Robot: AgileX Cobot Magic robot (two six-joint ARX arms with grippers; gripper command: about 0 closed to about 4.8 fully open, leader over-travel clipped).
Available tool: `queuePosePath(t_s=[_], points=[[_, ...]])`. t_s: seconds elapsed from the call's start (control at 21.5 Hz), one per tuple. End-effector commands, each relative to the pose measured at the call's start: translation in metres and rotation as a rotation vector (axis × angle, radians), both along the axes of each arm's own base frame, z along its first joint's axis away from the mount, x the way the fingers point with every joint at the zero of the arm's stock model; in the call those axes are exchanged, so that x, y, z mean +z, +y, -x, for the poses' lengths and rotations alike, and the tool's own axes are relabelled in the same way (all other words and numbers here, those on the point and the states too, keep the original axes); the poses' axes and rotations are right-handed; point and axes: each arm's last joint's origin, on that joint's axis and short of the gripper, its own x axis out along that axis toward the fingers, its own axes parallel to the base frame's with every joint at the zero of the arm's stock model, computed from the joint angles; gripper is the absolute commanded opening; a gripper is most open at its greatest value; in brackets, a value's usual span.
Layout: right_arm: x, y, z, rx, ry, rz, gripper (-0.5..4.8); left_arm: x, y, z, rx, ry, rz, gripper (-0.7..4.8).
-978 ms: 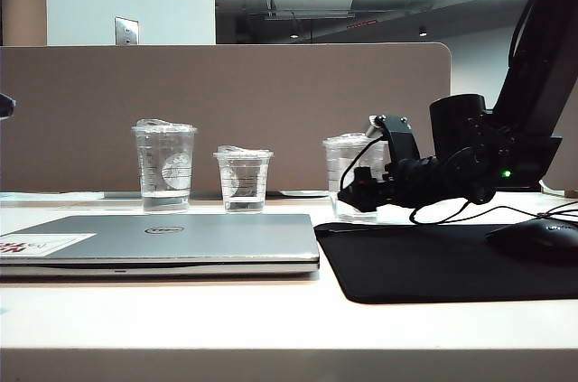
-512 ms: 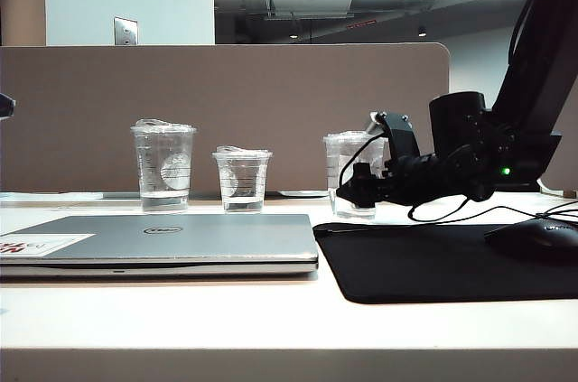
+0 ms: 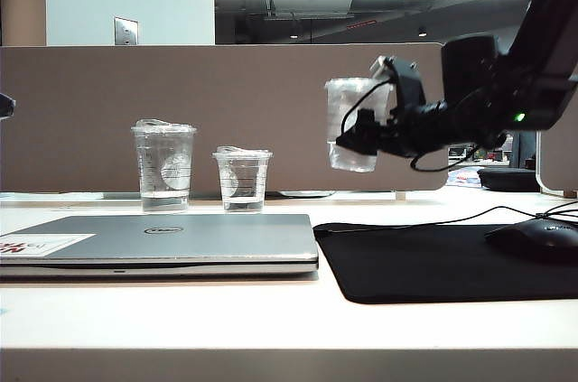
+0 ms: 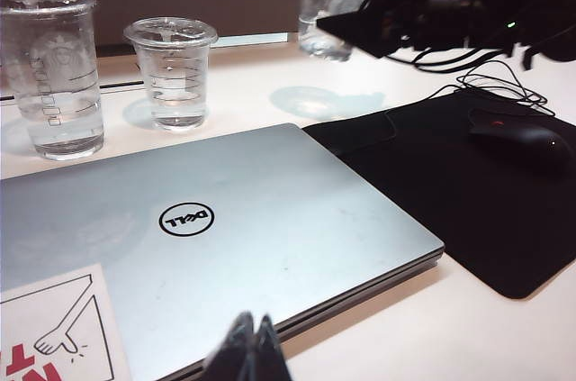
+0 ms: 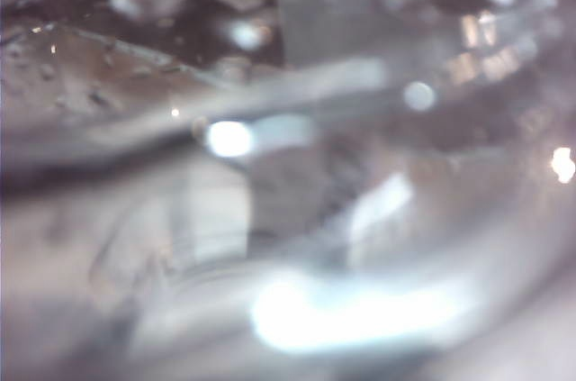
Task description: Pick up the coffee cup on the right and place it on the right side of the laptop.
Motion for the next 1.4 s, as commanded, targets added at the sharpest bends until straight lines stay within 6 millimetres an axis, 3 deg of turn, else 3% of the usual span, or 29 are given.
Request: queuePosePath(t_s=[0.05,0.23,0.42,0.61,0.84,1.4], points=[[0.018,-0.002,0.016,0.005,-0.059,-0.015,3.24,0.002,0.0,0.0,0.0,-0.013,0.005,-0.05],[0.021,-0.009,0.053,0.004,-0.068,-0.016,3.24,0.002,0.0,0.0,0.001,-0.013,0.005,-0.05],[0.013,-0.016,0.092,-0.026,-0.047,-0.011,3.24,0.002,0.0,0.0,0.001,-0.013,0.005,-0.05],[-0.001,-0.022,0.121,-0.043,-0.02,-0.005,3.24,0.002,0.0,0.0,0.0,-0.013,0.005,-0.05],[-0.033,-0.025,0.152,-0.033,0.08,0.015,3.24,0.002,0.0,0.0,0.0,-0.013,0.005,-0.05],[-0.044,-0.022,0.159,-0.039,0.126,0.03,3.24,0.002,0.0,0.0,0.001,-0.013,0.005,-0.05]])
